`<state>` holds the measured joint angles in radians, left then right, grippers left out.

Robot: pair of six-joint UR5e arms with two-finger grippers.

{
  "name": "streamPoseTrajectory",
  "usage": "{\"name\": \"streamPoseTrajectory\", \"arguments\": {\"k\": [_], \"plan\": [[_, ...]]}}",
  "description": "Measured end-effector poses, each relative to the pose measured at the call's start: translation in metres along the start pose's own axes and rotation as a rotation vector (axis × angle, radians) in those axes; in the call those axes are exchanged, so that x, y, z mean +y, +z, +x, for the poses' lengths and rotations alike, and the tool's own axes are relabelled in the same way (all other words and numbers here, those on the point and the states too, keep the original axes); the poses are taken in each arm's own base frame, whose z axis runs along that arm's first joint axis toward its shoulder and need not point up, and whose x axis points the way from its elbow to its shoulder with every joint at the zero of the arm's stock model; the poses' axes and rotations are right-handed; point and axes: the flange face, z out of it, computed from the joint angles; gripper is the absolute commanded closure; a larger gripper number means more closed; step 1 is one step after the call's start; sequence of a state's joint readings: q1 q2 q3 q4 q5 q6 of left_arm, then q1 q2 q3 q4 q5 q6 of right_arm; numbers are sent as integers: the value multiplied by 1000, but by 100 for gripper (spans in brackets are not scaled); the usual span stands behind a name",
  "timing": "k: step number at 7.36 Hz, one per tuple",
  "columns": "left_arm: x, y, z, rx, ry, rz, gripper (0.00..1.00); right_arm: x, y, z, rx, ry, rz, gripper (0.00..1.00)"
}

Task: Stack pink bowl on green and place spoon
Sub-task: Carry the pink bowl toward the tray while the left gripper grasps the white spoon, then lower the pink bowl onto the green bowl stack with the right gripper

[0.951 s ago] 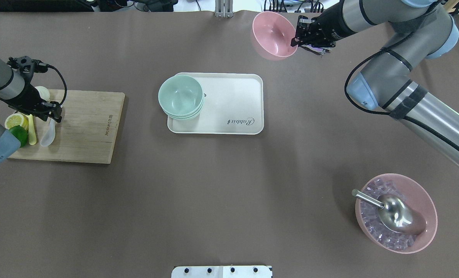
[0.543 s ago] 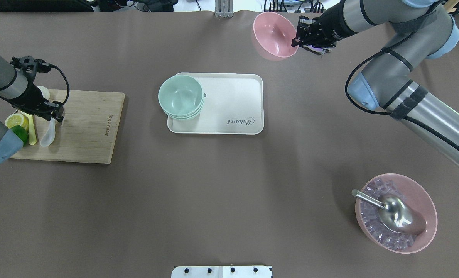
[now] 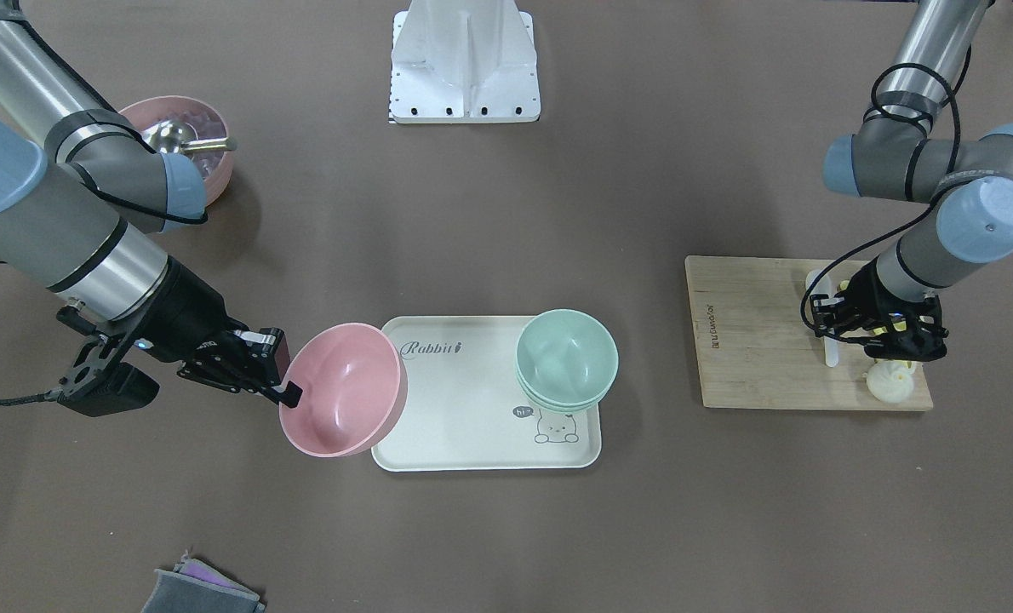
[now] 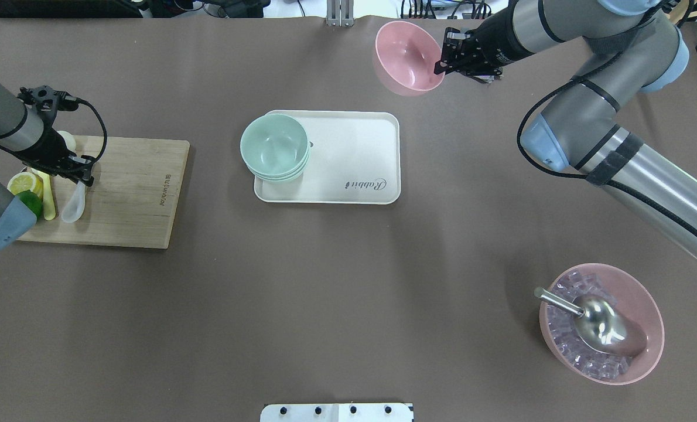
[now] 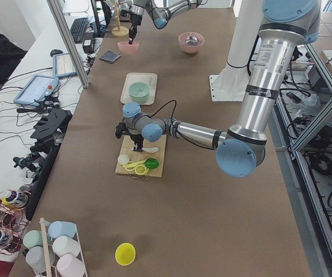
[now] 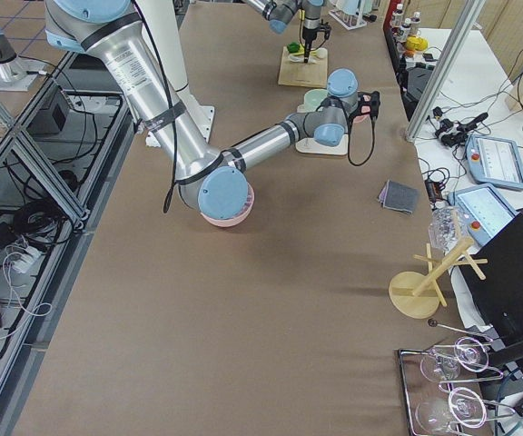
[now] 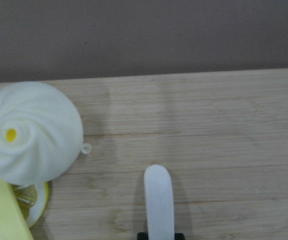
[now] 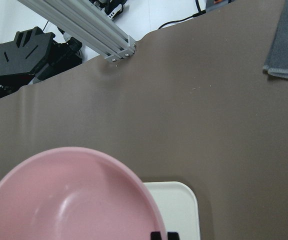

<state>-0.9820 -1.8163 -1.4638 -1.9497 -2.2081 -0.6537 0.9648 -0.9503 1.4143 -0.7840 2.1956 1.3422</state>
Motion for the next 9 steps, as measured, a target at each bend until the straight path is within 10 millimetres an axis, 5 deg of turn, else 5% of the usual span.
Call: {"name": "streamPoseTrajectory", "arguments": {"k": [4,9], "plan": [[-1,-43,16,31,31,70,100,30,14,-41,-41,-12,-14,100],[-8,-65,24,86,24,75,100,98,96,-118,-45,-15,64,100]]}}
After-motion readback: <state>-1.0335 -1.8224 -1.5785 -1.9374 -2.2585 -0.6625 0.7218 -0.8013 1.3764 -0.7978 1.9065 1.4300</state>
